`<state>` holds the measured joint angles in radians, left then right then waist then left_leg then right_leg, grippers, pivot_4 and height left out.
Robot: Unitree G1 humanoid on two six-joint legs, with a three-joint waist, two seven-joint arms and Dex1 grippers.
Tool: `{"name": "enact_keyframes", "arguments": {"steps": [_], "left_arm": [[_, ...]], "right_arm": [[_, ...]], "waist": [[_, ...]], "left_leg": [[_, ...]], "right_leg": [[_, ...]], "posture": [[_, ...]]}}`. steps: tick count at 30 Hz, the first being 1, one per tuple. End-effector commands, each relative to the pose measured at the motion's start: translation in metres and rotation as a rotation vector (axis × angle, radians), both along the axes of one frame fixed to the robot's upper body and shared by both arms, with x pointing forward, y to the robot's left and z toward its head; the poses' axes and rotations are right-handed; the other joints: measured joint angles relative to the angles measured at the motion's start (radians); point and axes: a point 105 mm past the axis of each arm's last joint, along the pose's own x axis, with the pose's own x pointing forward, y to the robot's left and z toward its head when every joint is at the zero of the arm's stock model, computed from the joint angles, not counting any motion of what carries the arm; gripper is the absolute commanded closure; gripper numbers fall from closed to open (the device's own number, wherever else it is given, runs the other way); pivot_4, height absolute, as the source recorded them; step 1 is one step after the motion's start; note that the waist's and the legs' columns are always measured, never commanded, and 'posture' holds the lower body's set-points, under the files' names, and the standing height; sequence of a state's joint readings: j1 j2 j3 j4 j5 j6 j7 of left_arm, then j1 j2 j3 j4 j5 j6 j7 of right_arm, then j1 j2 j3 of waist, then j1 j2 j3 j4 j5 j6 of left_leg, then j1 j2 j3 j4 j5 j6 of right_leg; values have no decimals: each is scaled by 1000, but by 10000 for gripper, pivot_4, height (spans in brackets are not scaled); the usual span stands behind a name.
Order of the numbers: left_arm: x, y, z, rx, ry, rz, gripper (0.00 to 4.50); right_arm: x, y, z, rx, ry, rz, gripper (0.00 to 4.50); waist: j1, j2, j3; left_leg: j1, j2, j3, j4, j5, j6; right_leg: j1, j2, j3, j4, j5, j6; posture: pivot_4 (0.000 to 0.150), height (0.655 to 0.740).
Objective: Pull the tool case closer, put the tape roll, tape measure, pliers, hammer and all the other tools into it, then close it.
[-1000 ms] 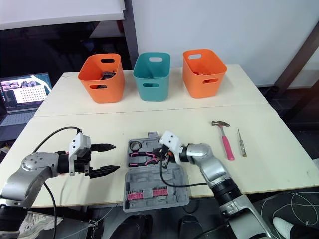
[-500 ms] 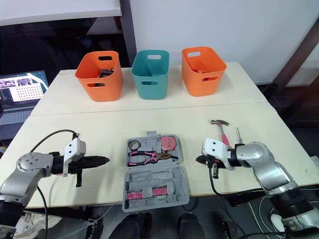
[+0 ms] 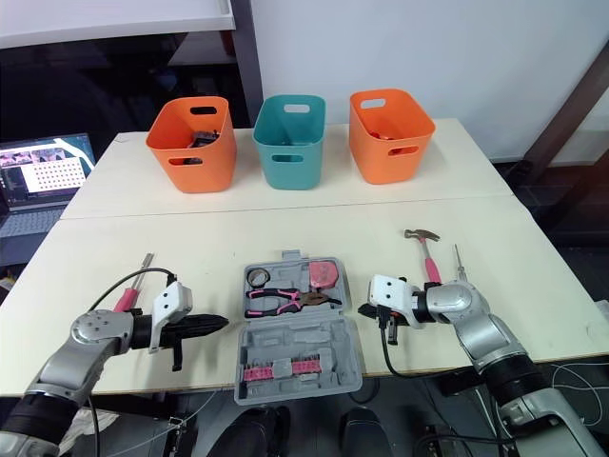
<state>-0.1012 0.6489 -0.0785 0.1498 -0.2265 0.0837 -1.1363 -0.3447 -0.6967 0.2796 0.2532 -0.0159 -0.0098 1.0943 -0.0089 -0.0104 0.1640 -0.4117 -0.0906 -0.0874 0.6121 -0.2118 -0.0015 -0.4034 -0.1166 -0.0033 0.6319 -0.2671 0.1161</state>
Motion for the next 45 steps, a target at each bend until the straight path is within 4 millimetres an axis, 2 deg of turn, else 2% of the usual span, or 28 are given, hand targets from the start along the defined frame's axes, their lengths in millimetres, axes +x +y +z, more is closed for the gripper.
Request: {"name": "enact_keyframes", "arguments": {"steps": [1, 4, 10, 19, 25, 35, 38, 45], "left_arm": [[-1, -6, -2, -1, 0, -2, 44614], [-2, -11, -7, -7, 9, -3, 44614], [8, -32, -9, -87, 8, 22, 44614], [13, -42, -8, -96, -3, 9, 44614], [27, -43, -6, -111, -3, 39, 44614], [72, -39, 5, -77, -61, 143, 44614], [77, -42, 9, -109, -50, 147, 44614], [68, -37, -1, -81, -15, 131, 44614]], "right_arm": [[0, 8, -1, -21, -21, 52, 45000], [0, 18, -4, -11, -25, 73, 45000], [-3, 35, -3, 27, -28, 111, 45000], [-1, 42, -2, 41, -28, 116, 45000], [18, 38, 0, 45, -43, 36, 45000], [58, 42, 1, 34, -84, -50, 45000], [62, 44, 1, 34, -89, -51, 45000], [54, 49, -7, 45, -64, -34, 45000]], "waist": [[0, 0, 0], [-1, 0, 0], [-1, -1, 0], [0, 0, -1], [-1, 0, -1], [-3, -1, -1], [-5, -1, -1], [-6, -1, -1]], "left_leg": [[0, 0, 0, 0, 0, 0], [0, 0, 0, 0, 0, 0], [1, 0, 0, 1, 0, 0], [2, 0, 0, 1, 0, 0], [3, 0, 0, 2, 0, 0], [5, 0, 0, 3, 1, -1], [5, 0, 0, 3, 2, -2], [5, 0, -1, 3, 2, -2]], "right_leg": [[0, 0, 0, 0, 0, 0], [0, 0, 0, 0, 0, 0], [1, 1, -1, 0, 0, 0], [1, 1, -1, 1, 1, 1], [4, 2, -1, 1, 2, 0], [5, 5, -1, 1, 5, 1], [5, 5, -1, 1, 5, 1], [5, 6, -1, 2, 5, 2]], "posture": [[1500, 7329], [1500, 7329], [1500, 7329], [1500, 7329], [1500, 7329], [1500, 7329], [1500, 7329], [1500, 7329]]}}
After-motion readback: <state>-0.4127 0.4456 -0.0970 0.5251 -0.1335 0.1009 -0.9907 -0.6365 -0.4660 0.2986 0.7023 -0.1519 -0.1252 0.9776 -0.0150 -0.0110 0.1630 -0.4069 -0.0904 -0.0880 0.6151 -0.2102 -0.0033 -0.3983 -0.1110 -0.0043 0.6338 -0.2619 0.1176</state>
